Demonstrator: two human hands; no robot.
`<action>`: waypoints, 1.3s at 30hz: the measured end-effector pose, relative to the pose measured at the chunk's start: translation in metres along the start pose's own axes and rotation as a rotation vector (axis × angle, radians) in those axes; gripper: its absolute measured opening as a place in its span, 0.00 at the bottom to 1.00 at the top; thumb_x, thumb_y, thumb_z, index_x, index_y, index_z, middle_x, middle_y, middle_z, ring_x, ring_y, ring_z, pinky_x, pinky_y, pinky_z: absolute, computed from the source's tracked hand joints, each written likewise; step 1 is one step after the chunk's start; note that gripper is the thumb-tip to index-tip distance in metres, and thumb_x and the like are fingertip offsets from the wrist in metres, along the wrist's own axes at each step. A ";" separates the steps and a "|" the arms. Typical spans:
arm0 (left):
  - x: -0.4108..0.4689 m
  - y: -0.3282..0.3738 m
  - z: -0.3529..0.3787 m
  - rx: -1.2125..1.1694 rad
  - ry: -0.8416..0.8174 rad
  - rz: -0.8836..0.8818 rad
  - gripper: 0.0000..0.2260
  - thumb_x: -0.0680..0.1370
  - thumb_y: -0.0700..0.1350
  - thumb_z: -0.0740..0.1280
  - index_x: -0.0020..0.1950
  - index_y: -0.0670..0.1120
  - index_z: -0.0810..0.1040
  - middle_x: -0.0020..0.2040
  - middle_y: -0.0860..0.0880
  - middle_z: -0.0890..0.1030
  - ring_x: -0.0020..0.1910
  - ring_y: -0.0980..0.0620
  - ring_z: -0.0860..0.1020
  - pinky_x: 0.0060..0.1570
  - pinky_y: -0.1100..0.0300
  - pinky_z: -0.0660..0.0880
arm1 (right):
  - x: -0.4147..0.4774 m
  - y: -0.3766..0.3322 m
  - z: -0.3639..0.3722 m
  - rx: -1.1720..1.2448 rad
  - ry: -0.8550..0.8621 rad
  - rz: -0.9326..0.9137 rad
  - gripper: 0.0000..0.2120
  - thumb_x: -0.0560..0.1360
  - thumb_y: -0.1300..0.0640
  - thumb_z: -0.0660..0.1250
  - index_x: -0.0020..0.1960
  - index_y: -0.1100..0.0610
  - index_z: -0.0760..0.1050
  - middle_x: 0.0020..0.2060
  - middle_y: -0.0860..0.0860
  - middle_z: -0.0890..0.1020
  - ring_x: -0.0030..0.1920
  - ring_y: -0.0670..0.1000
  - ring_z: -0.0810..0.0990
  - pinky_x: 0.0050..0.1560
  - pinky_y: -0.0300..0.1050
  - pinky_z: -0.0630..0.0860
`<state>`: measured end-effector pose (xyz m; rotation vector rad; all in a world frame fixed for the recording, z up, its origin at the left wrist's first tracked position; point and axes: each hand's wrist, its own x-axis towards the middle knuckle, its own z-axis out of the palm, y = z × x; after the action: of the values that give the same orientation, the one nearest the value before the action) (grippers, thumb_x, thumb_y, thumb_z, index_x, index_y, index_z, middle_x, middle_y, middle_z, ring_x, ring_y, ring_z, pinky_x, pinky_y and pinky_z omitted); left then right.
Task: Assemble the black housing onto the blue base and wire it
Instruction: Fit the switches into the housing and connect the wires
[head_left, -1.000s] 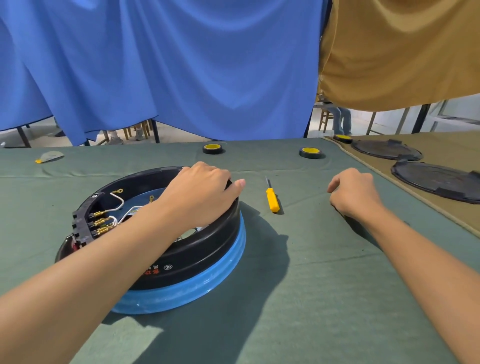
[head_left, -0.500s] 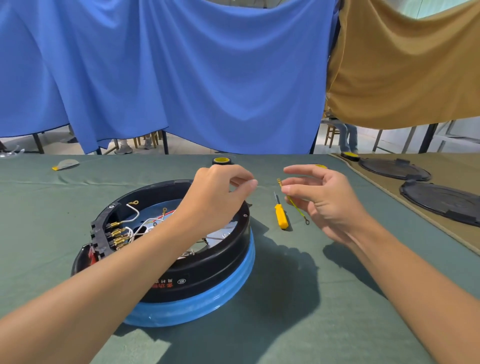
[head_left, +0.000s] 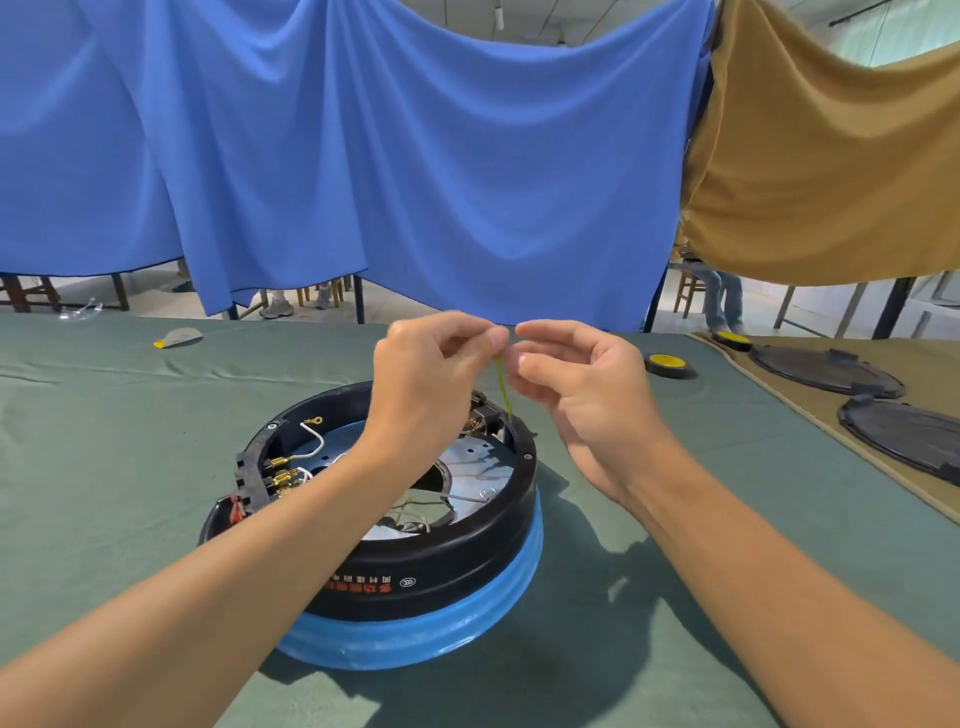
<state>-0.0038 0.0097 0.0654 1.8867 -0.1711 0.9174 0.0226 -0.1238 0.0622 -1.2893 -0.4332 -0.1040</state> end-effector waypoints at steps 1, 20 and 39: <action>0.005 0.000 -0.003 -0.017 0.075 0.003 0.05 0.78 0.42 0.70 0.42 0.47 0.83 0.37 0.53 0.85 0.38 0.53 0.83 0.50 0.49 0.79 | 0.003 0.000 0.003 -0.046 0.029 -0.020 0.09 0.72 0.71 0.69 0.46 0.59 0.80 0.38 0.54 0.85 0.41 0.48 0.84 0.44 0.40 0.80; 0.014 -0.036 -0.024 0.565 -0.390 0.053 0.11 0.82 0.39 0.62 0.49 0.35 0.83 0.46 0.37 0.81 0.47 0.39 0.76 0.49 0.49 0.72 | 0.023 0.049 0.017 -0.624 -0.096 0.405 0.22 0.63 0.50 0.78 0.52 0.45 0.72 0.54 0.58 0.80 0.62 0.59 0.73 0.60 0.63 0.73; 0.005 -0.035 -0.022 0.568 -0.405 -0.056 0.04 0.75 0.46 0.74 0.43 0.46 0.86 0.36 0.50 0.83 0.40 0.50 0.80 0.44 0.53 0.80 | 0.015 0.042 0.005 -0.486 -0.188 0.468 0.29 0.67 0.60 0.78 0.64 0.56 0.71 0.49 0.56 0.84 0.47 0.55 0.84 0.50 0.54 0.81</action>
<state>0.0055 0.0464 0.0478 2.5826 -0.1040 0.5661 0.0477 -0.1043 0.0307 -1.8579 -0.2603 0.3273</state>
